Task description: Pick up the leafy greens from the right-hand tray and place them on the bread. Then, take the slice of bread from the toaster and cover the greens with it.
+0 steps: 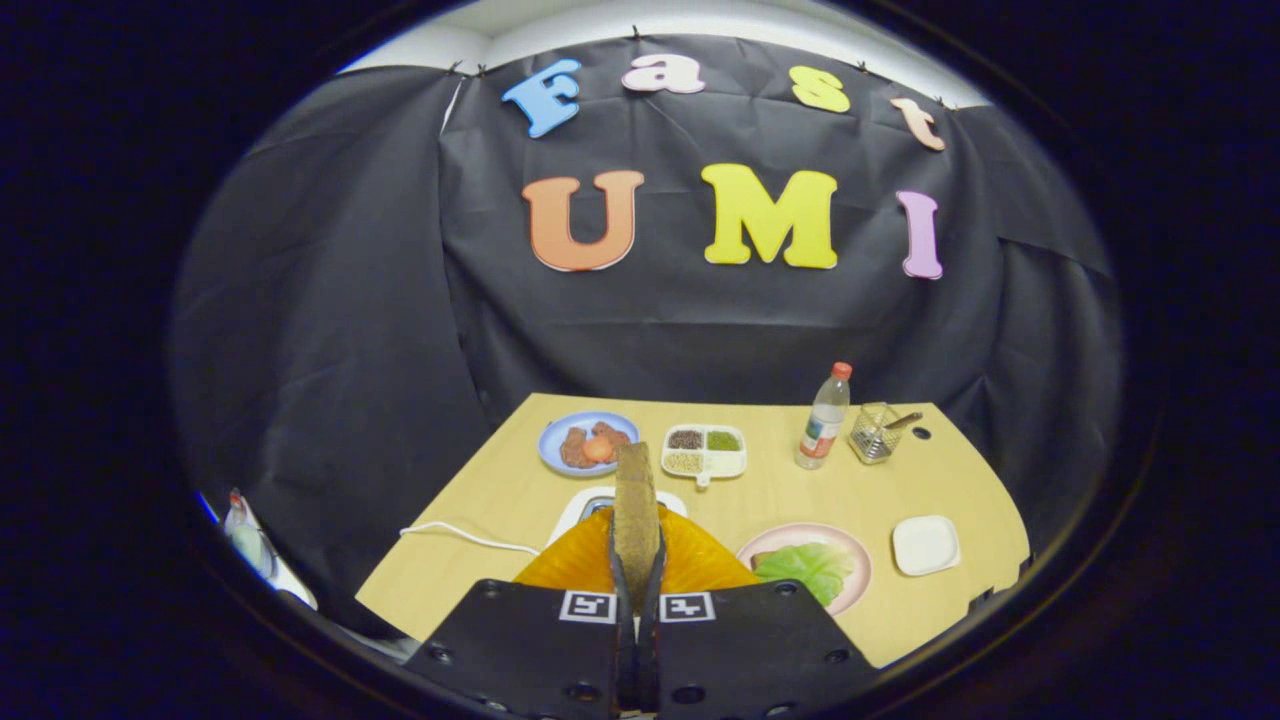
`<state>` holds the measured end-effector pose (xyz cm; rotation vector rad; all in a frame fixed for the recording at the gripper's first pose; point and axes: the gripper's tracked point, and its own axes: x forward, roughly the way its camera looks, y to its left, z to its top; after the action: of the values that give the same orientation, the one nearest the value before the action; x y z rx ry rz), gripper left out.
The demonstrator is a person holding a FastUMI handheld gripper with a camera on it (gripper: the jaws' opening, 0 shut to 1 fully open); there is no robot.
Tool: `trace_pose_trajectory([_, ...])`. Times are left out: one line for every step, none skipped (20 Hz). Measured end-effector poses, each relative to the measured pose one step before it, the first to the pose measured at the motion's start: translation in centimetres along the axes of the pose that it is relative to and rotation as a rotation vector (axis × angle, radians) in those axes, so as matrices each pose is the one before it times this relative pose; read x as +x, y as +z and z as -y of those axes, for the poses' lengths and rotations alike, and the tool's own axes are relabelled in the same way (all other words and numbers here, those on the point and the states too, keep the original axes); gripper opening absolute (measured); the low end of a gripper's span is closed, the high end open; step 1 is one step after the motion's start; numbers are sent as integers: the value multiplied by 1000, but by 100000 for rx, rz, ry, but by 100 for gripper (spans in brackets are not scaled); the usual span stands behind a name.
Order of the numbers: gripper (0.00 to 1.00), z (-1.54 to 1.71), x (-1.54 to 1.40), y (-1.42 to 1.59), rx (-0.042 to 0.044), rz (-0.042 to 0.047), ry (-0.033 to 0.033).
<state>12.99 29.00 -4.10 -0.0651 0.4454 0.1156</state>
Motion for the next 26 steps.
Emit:
trace_pose_trajectory([1,340,-891,456,684,1666,-13])
trace_pose_trajectory([1,512,-966,558,506,1989,32])
trace_pose_trajectory([1,590,-842,468,134,1763,-341])
trace_pose_trajectory([1,480,-833,423,-110,1670,-229])
trace_pose_trajectory([1,525,-789,659,73,2682,669])
trace_pose_trajectory([1,566,-449,621,144,1961,765])
trace_pose_trajectory([1,861,-718,882,483,1963,250])
trace_pose_trajectory([1,645,-467,660,39,1715,-511])
trace_pose_trajectory([1,405,-286,372,-385,1562,449])
trace_pose_trajectory([1,211,-128,444,-381,1877,1299])
trace_pose_trajectory([1,528,122,334,-286,1828,653])
trace_pose_trajectory([1,568,200,-28,-437,901,55])
trace_pose_trajectory([1,750,382,-324,-220,807,90])
trace_pose_trajectory([1,530,514,-326,535,501,745])
trace_pose_trajectory([1,512,684,-619,1033,-610,844])
trace_pose_trajectory([1,702,751,-876,1278,-1539,320])
trace_pose_trajectory([1,962,824,-1061,1424,-2088,-412])
trace_pose_trajectory([1,845,786,-941,1368,-1872,-666])
trace_pose_trajectory([1,1040,1168,-1058,1247,-2144,-953])
trace_pose_trajectory([1,661,1114,-900,268,-1857,-388])
trace_pose_trajectory([1,726,1119,-958,-214,-1974,-895])
trace_pose_trajectory([1,741,1061,-934,-36,-2248,-532])
trace_pose_trajectory([1,624,1001,-947,392,-1993,-387])
trace_pose_trajectory([1,650,1183,-850,890,-2296,286])
trace_pose_trajectory([1,288,1074,-761,1096,-1692,700])
trace_pose_trajectory([1,454,993,-734,883,-2051,301])
